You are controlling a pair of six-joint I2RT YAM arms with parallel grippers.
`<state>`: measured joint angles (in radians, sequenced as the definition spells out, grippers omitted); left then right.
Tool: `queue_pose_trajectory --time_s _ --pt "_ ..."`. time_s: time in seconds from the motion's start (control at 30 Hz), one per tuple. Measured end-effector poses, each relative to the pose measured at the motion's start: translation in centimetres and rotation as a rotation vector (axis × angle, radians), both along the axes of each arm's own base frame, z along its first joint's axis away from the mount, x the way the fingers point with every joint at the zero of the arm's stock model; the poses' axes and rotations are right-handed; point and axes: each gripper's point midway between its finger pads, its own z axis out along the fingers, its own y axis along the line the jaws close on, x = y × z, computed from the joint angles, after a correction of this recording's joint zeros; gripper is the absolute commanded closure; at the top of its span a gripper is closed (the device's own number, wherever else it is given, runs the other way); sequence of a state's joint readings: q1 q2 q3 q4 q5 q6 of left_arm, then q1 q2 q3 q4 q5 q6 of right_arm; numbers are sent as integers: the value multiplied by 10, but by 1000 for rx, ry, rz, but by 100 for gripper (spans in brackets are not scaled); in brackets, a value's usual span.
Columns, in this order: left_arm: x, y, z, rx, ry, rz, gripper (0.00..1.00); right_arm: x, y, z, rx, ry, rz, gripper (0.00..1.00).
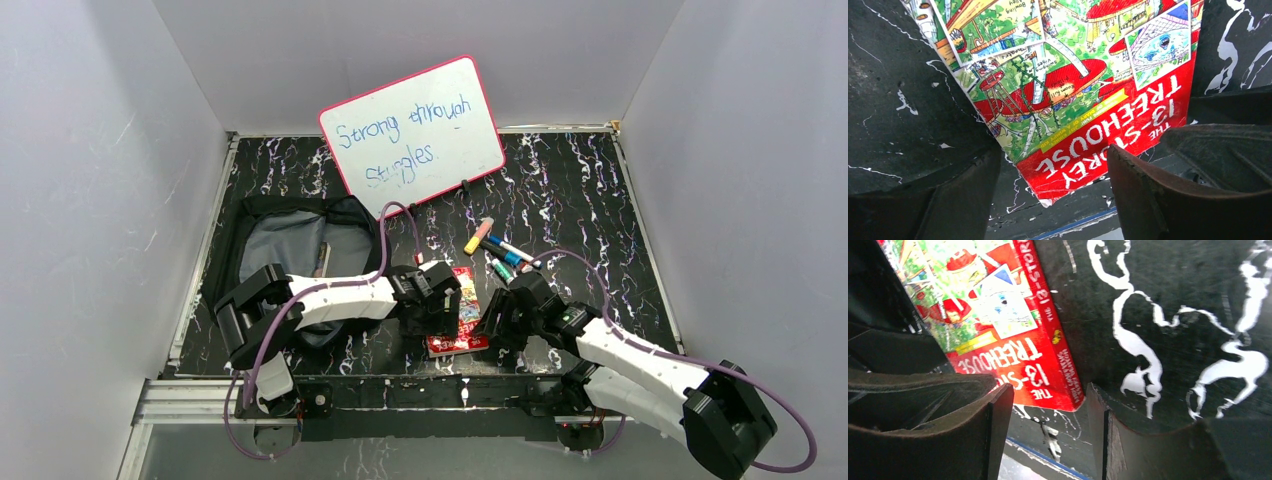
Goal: Pack the student bag
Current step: Pick up the book from the center of the board.
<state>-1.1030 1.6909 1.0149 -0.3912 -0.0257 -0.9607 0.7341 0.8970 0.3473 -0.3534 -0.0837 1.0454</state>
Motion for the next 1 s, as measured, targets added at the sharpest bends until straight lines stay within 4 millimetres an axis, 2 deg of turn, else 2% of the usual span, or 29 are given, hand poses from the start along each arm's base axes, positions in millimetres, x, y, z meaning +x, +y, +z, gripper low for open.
queue_pose_trajectory --time_s 0.2,0.37,0.47,0.57,0.77,0.9,1.0 --pt "0 -2 -1 -12 -3 6 44 1 12 1 66 8 9 43" --pt "1 2 -3 3 -1 9 63 1 11 0 66 5 3 45" --pt "4 5 -2 7 -1 22 79 2 11 -1 62 4 1 46" --pt "6 8 2 9 -10 34 99 2 10 -1 60 3 1 45" --pt "11 2 8 -22 -35 55 100 4 6 0 47 -18 -12 39" --pt "17 -9 12 -68 -54 65 100 9 -4 4 15 -68 -44 35" --pt "21 -16 18 -107 -61 82 100 15 -10 15 9 -123 -61 28"
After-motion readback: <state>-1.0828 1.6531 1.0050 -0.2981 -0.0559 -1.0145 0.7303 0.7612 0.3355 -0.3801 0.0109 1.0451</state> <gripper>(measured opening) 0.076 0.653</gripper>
